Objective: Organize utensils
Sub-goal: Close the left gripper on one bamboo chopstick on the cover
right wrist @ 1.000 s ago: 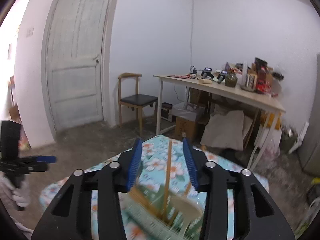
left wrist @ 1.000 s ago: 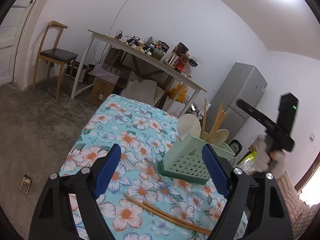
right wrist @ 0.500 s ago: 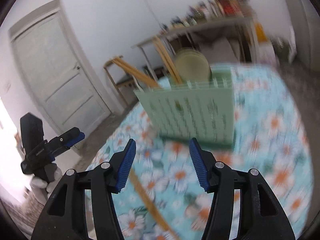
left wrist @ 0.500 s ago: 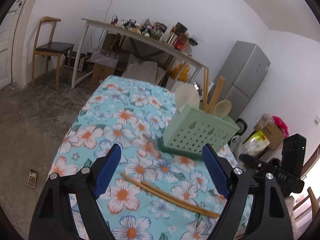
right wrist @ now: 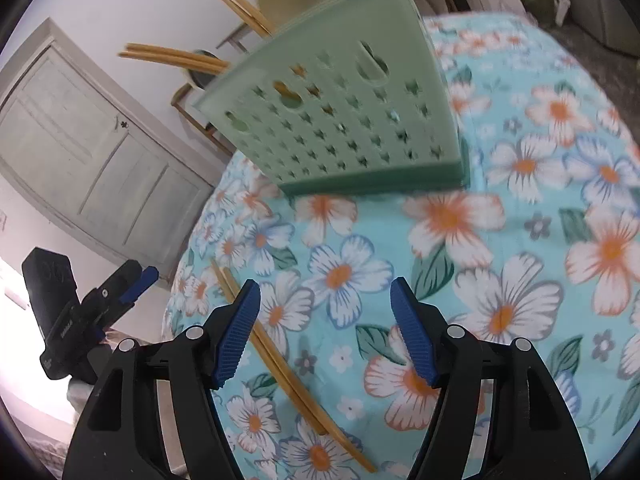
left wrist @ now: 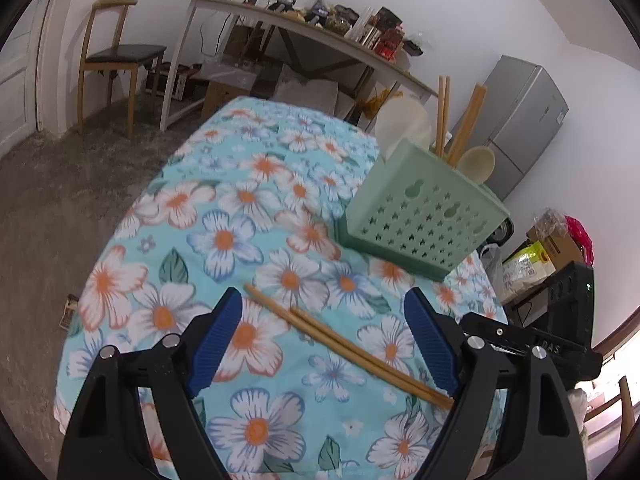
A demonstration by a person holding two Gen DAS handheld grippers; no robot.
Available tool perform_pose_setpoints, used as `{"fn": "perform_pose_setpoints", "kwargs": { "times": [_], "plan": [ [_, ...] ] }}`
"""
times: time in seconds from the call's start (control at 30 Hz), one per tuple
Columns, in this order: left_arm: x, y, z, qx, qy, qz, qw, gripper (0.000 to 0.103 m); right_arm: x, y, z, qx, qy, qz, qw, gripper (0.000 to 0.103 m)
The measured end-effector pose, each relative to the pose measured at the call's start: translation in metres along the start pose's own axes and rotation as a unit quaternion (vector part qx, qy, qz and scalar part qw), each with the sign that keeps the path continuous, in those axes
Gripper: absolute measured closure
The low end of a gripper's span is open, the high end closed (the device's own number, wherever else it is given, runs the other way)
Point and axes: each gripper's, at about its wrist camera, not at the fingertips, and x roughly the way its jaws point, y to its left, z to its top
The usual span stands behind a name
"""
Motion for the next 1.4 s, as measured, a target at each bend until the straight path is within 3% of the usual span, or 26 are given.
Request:
{"fn": "perform_pose_setpoints", "kwargs": {
  "times": [0.27,0.6,0.73,0.87,1.13,1.23,1.4],
  "plan": [
    [0.012,0.002,-0.012,-0.020,0.034,-0.020,0.9990,0.022,0.016,-0.026,-0.008,0.054,0.028,0.018,0.998,0.038],
    [0.022,0.008,-0.025,-0.078,0.068,-0.073,0.9919,0.037,0.006,-0.031,-0.008,0.060,0.029,0.028,0.997,0.038],
    [0.031,0.012,-0.031,-0.123,0.088,-0.107,0.9826,0.050,0.003,-0.032,-0.008,0.057,0.029,0.028,0.998,0.038],
    [0.044,0.022,-0.037,-0.183,0.109,-0.143,0.9667,0.064,0.004,-0.031,-0.009,0.058,0.029,0.028,0.997,0.038],
    [0.073,0.037,-0.050,-0.269,0.135,-0.170,0.9383,0.085,0.004,-0.030,-0.009,0.059,0.027,0.029,0.997,0.038],
    [0.078,0.040,-0.051,-0.283,0.136,-0.170,0.9341,0.091,0.004,-0.030,-0.009,0.059,0.027,0.030,0.997,0.038],
    [0.081,0.041,-0.051,-0.297,0.135,-0.174,0.9292,0.092,0.004,-0.030,-0.009,0.059,0.027,0.029,0.997,0.038]
  ]
}}
